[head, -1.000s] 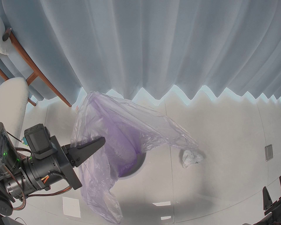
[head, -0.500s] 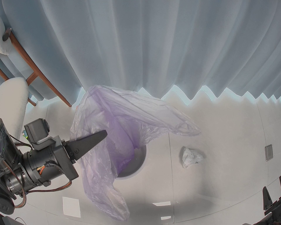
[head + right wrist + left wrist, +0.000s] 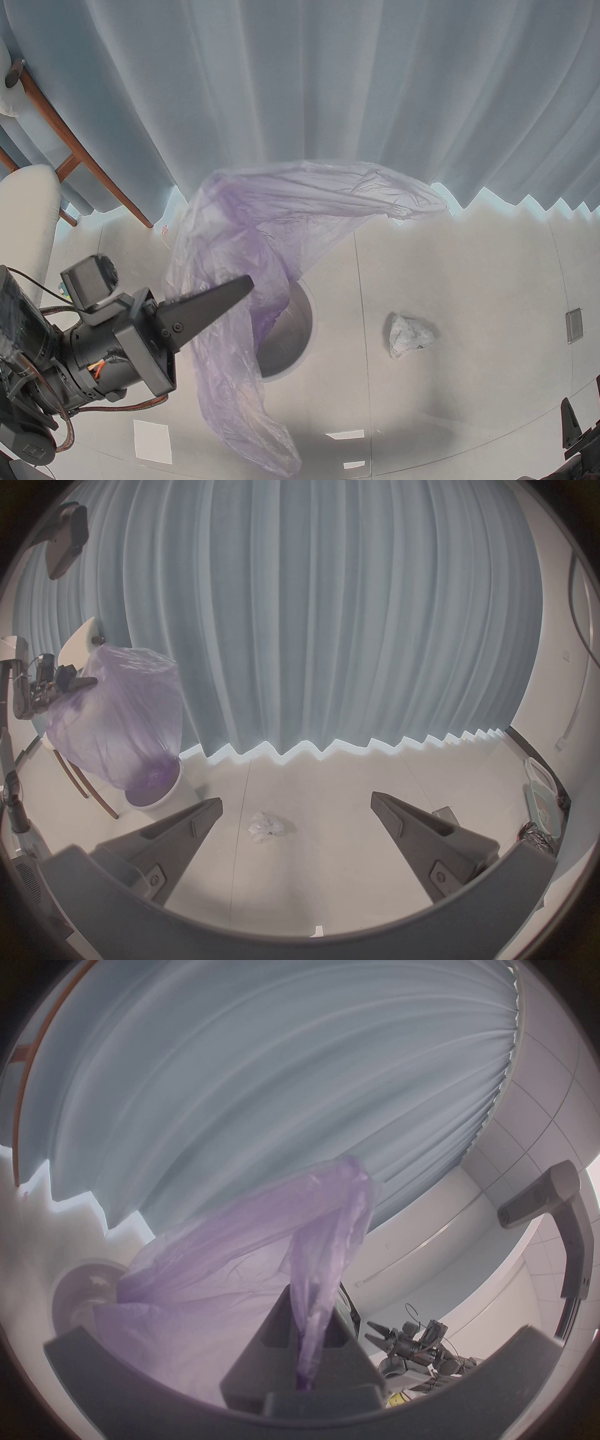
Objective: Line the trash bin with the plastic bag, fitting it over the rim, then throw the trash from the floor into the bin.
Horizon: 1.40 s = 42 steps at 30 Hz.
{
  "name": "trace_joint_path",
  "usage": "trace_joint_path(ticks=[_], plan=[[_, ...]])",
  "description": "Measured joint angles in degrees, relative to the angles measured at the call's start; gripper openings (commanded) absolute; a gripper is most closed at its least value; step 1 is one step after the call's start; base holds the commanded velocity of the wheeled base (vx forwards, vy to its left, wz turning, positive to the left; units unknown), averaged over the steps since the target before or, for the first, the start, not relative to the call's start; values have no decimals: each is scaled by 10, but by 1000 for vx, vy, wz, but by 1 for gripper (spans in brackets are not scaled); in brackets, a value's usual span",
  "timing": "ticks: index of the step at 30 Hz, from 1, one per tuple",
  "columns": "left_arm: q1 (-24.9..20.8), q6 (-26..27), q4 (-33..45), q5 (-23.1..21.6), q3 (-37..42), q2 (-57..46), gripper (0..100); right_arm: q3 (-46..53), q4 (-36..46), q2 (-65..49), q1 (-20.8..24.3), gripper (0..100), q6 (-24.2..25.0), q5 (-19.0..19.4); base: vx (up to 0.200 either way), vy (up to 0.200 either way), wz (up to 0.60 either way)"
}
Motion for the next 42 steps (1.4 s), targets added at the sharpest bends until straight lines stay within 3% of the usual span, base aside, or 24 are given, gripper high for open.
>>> trace_joint_path(ticks=[11,22,28,42], plan=[[0,4,0,-4,-31,34,0,0,0,0,0,100,0,0,0,0,0],[1,12,0,-10,-133,75,0,0,0,0,0,100,0,0,0,0,0],[20,64,0,-11,-117,91,0,0,0,0,0,100,0,0,0,0,0],[47,75,-7,-12,-115,114,0,0,0,0,0,100,0,0,0,0,0]])
